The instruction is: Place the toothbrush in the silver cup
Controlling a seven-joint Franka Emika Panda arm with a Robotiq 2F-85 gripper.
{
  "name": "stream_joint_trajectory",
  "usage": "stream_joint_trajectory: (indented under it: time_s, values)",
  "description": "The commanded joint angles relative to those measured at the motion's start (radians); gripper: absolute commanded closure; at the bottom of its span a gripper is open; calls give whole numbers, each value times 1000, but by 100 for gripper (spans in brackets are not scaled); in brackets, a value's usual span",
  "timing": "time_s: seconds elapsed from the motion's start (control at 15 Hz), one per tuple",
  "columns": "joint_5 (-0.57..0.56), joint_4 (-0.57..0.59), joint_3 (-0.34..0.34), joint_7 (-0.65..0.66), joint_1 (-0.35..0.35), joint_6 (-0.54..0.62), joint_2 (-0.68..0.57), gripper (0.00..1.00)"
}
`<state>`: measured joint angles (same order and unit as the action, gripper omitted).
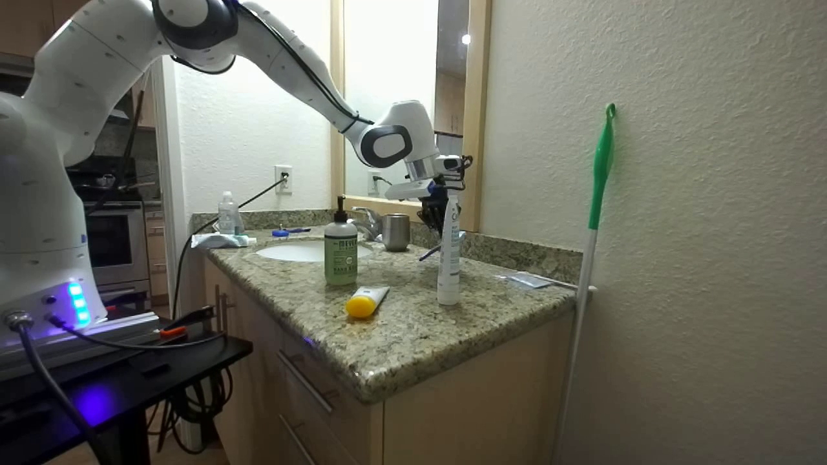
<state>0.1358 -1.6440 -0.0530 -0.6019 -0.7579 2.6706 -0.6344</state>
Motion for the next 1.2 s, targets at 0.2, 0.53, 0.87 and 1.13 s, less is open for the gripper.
stream_joint_trajectory:
  time_s: [0.2,0.53,0.87,1.13]
  values:
    - [158,-393,334,-421,-224,287,293,97]
    - [538,-515,727,-785,-426,519,390,97]
    - [685,-510,883,-848,-482,554,410,90]
    - [726,-428,1027,-907,-562,704,280,97]
